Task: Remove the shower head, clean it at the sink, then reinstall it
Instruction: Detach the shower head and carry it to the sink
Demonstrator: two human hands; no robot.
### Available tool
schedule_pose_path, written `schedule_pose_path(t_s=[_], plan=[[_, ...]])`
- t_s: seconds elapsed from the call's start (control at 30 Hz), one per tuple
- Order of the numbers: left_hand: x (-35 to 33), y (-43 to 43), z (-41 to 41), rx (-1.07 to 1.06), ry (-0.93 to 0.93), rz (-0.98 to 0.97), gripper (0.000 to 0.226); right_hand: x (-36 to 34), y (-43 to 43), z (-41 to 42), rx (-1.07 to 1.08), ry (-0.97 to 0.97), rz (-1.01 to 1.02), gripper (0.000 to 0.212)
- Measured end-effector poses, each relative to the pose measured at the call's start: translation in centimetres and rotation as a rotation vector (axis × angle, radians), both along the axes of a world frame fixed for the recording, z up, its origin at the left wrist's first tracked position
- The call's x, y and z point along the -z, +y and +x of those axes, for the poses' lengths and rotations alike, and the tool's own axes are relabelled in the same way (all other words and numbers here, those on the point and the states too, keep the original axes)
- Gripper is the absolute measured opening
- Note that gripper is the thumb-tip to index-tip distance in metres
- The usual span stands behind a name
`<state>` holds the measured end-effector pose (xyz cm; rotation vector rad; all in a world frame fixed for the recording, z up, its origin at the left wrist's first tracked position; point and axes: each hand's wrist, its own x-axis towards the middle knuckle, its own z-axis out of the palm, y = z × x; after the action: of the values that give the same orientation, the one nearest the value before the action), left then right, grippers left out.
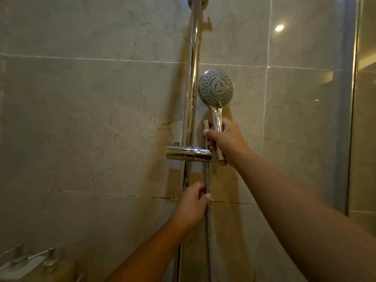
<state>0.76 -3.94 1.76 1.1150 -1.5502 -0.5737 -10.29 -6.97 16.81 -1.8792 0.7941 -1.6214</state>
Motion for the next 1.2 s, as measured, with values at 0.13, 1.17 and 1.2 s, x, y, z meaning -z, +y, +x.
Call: schedule_pose_path(t_s=[0.13,1.17,1.2], plan=[[0.8,-0.2,-0.1,-0.084,-0.057,-0.012,0.024,0.6,-0.1,-0.5,0.092,0.123,-0.062,0.026],[7.1,7.2,-4.9,0.244,0.409,0.117,0.016,14.5,6.1,-5.1,0.047,-0.288,0.17,0.012],[7.7,7.4,-5.6,0.281,0.402,0.136,0.018,15.4,6.6,-5.9,0.051,-0.289,0.175,0.011]])
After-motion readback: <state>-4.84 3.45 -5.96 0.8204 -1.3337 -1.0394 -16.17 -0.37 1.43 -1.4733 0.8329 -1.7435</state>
